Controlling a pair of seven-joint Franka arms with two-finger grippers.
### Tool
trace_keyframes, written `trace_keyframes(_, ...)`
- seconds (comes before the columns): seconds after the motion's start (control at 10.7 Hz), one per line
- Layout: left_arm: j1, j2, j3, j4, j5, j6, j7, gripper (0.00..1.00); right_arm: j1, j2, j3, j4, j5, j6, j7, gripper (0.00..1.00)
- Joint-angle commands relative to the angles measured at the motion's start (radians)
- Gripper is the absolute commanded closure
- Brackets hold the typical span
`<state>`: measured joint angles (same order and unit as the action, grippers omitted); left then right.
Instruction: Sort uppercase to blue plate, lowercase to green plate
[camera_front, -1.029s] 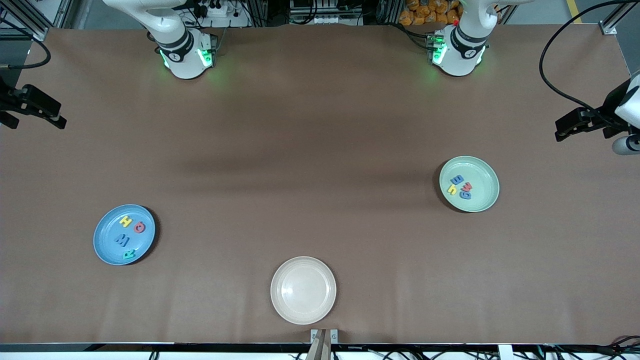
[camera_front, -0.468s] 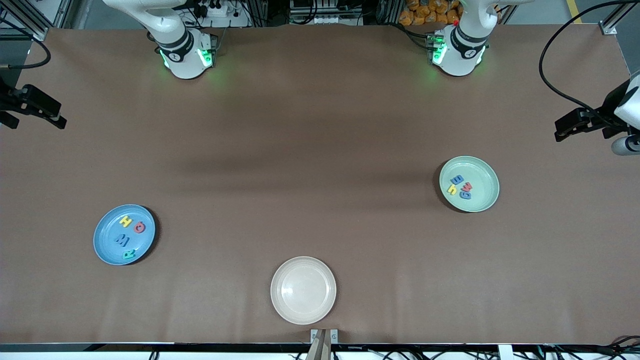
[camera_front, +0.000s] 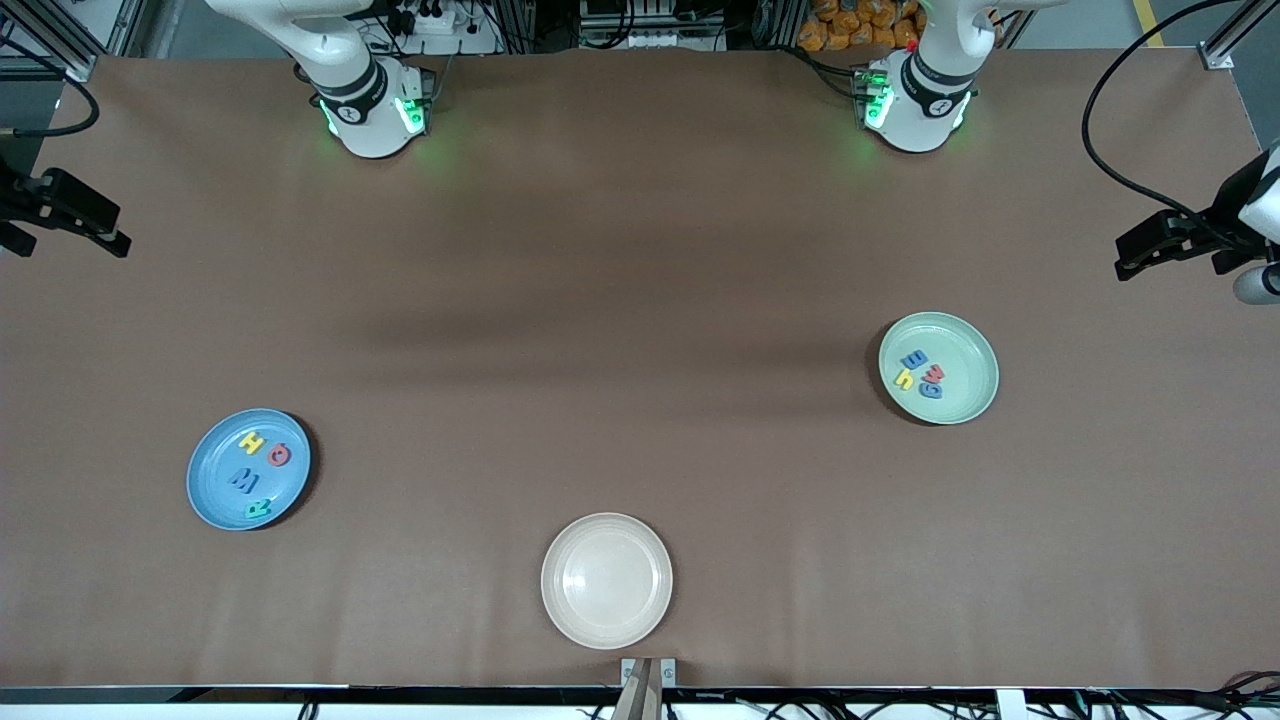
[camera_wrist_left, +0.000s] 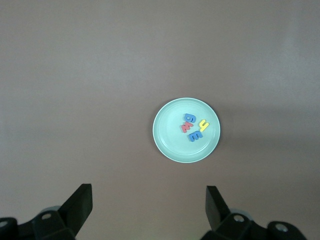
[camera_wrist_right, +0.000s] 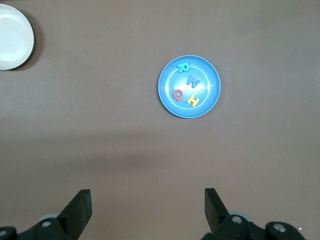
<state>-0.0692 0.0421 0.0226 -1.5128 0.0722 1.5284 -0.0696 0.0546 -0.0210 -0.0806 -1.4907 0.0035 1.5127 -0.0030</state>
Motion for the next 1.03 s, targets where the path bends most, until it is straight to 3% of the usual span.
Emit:
trace_keyframes(0.0,-0.001,-0.007,0.004,0.01,-0.028,-0.042,0.008,0.0,-0.004,-0.013,0.002,-0.013,-0.007,-0.002,0.006,0.0)
trace_keyframes(0.47,0.0,-0.05,0.002,-0.036,-0.029,-0.096,-0.013,0.0,-0.002,-0.011,0.002,-0.013,-0.007,-0.002,0.006,0.0)
trace_keyframes(0.75,0.0,-0.129,-0.001,-0.17,-0.029,-0.011,-0.015,0.0,-0.002,-0.011,0.002,-0.013,-0.007,-0.002,0.006,0.0)
trace_keyframes(0.94,0.0,-0.13,-0.001,-0.167,-0.029,-0.011,-0.013,0.0,-0.001,-0.011,0.002,-0.013,-0.007,-0.003,0.006,0.0)
